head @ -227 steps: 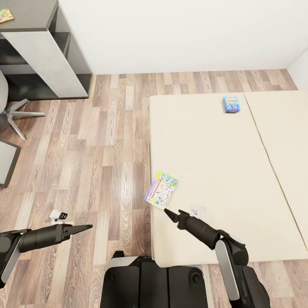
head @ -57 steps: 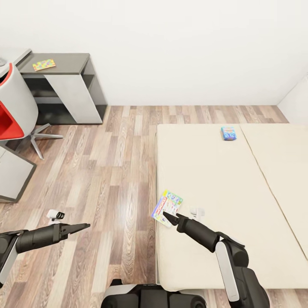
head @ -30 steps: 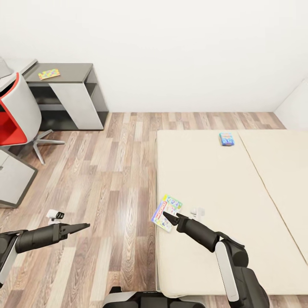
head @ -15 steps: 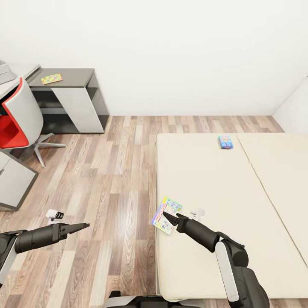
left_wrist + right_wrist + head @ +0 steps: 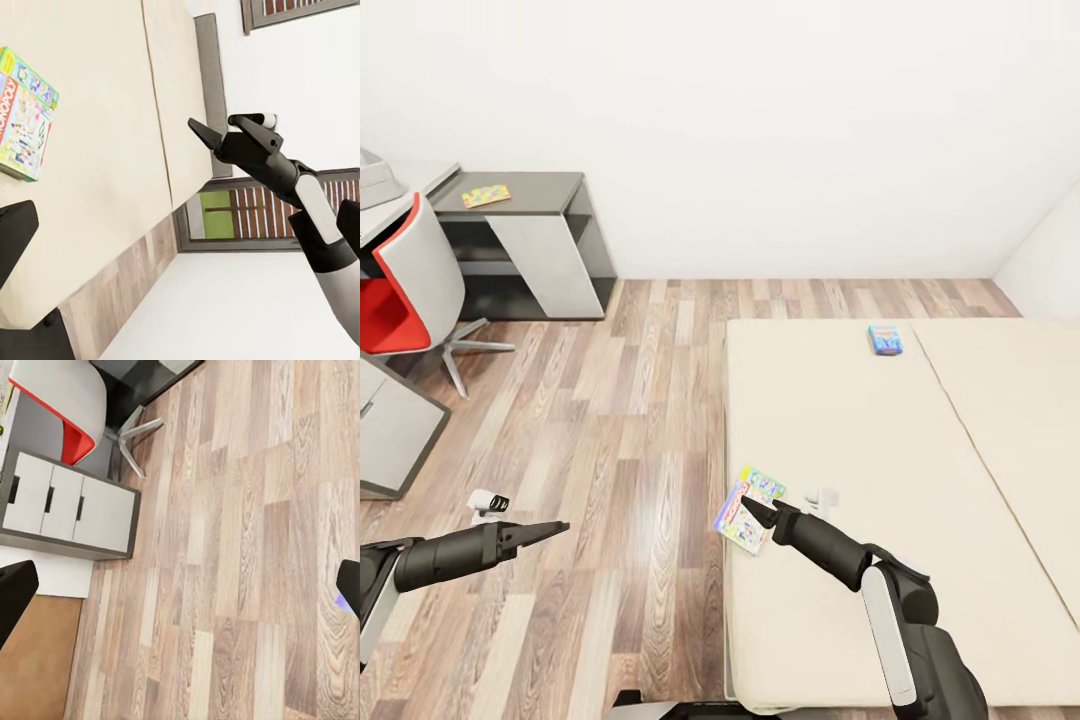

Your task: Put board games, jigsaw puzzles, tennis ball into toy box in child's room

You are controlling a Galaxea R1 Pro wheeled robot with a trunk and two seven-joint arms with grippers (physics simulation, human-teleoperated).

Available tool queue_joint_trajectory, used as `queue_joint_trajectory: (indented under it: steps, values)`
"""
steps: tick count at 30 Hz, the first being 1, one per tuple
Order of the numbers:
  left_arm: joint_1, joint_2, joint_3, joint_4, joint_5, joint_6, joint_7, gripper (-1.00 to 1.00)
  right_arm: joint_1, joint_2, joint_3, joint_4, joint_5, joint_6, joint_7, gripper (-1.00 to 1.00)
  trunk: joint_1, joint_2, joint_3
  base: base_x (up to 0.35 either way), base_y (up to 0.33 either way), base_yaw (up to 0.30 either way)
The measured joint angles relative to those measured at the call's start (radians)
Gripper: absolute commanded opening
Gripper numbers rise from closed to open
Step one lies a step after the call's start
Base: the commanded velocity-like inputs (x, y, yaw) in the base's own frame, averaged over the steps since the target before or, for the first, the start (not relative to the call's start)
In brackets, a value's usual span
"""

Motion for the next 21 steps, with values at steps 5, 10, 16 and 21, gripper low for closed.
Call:
queue_joint_trajectory:
  steps: [5,10,16,21]
  values:
    - [0.000,-0.001,0.000,0.000,0.000,0.000,0.000,1.00,0.002,0.000,0.000,0.004,-0.006,-0.004,0.000,1.00,0.000,0.000,0.008,0.000,0.000,0.000]
    - [0.000,-0.001,0.000,0.000,0.000,0.000,0.000,1.00,0.004,-0.004,-0.002,0.035,-0.011,-0.004,0.004,1.00,0.000,0.000,0.017,0.000,0.000,0.000]
    - [0.000,0.000,0.000,0.000,0.000,0.000,0.000,1.00,0.009,-0.010,-0.005,0.037,-0.008,-0.004,0.002,1.00,0.000,0.000,0.026,0.000,0.000,0.000]
    - [0.000,0.001,0.001,0.011,0.000,0.000,0.000,1.00,0.011,-0.011,-0.006,0.042,-0.004,-0.004,0.000,1.00,0.000,0.000,0.035,0.000,0.000,0.000]
